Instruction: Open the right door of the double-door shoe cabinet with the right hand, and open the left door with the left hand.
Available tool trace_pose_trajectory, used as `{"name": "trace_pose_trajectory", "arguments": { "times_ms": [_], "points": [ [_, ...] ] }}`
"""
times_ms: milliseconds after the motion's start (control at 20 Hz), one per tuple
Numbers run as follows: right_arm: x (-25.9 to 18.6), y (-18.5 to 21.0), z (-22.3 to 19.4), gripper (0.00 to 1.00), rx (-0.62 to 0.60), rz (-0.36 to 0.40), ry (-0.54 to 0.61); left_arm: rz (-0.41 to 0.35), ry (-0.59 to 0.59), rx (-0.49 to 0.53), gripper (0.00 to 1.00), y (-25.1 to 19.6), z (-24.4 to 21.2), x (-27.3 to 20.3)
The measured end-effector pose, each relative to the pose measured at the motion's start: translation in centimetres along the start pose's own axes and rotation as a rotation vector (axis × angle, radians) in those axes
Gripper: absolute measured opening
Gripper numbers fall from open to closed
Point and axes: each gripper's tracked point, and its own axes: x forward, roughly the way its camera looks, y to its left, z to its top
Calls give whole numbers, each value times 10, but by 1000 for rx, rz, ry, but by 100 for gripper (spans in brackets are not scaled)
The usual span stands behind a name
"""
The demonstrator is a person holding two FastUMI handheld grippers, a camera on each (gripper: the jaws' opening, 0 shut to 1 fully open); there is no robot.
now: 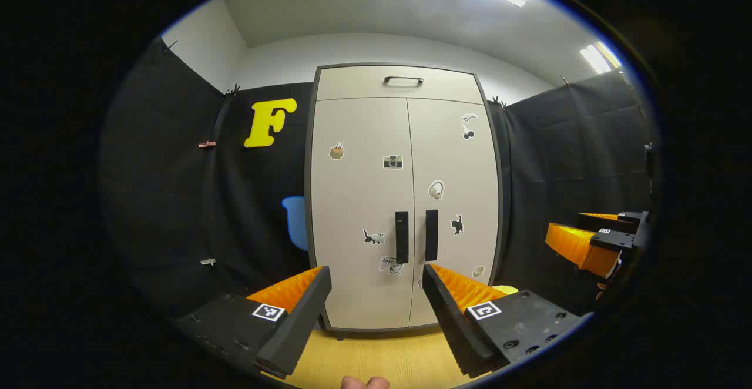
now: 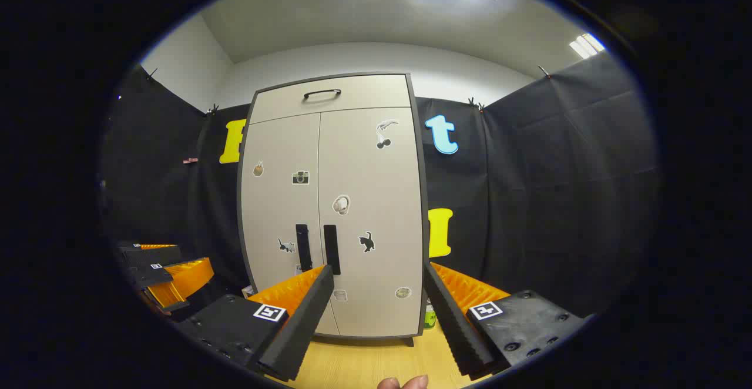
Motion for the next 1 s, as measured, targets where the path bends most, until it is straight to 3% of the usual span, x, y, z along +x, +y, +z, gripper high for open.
{"name": "trace_pose_trajectory", "arguments": {
  "times_ms": [1000],
  "points": [
    [-2, 0, 2, 97, -14, -17, 0, -9, -4, 4, 97, 1, 0, -1]
  ]
}}
